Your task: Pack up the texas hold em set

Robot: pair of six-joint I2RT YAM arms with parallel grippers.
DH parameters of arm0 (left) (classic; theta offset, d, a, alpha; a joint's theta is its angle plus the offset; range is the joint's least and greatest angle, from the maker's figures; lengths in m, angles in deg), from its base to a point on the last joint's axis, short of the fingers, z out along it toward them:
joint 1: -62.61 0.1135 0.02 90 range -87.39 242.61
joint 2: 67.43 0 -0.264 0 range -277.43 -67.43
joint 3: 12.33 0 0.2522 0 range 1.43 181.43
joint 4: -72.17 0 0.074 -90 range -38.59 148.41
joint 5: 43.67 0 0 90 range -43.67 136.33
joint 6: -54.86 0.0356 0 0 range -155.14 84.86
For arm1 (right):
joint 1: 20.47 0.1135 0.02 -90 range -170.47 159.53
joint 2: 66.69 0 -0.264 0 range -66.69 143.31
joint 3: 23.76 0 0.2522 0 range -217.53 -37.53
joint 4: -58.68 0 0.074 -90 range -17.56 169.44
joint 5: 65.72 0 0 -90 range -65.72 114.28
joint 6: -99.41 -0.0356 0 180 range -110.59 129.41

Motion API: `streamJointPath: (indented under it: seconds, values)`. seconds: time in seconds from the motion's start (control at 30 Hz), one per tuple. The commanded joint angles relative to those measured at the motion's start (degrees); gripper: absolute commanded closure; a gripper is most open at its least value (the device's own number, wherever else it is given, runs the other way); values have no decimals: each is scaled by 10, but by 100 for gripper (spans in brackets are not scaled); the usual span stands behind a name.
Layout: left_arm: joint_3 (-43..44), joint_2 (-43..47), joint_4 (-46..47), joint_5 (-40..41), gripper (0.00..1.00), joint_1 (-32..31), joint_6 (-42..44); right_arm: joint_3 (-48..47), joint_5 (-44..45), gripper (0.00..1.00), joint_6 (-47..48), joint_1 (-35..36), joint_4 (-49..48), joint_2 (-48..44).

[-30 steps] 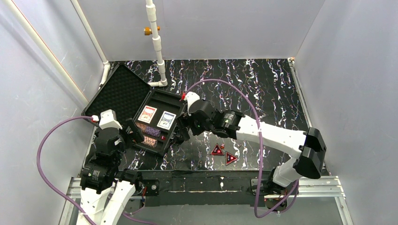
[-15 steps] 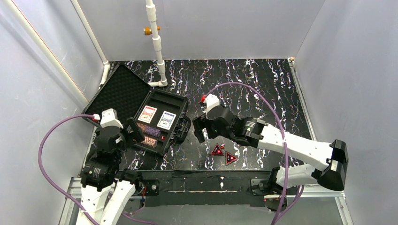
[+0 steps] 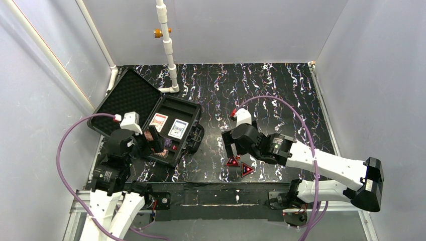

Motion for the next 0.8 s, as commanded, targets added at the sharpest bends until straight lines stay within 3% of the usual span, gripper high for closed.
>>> streamJointPath:
  seconds: [0.0, 0.47, 0.77]
  values:
    - [-5, -28, 32, -105, 2, 2, 24, 18, 47, 2, -42, 0, 18, -21]
    - [52, -179, 81, -218, 5, -22, 12, 48, 81, 2, -79, -4, 23, 7]
    - [103, -287, 87, -96, 5, -199, 16, 58, 92, 2, -72, -56, 19, 9]
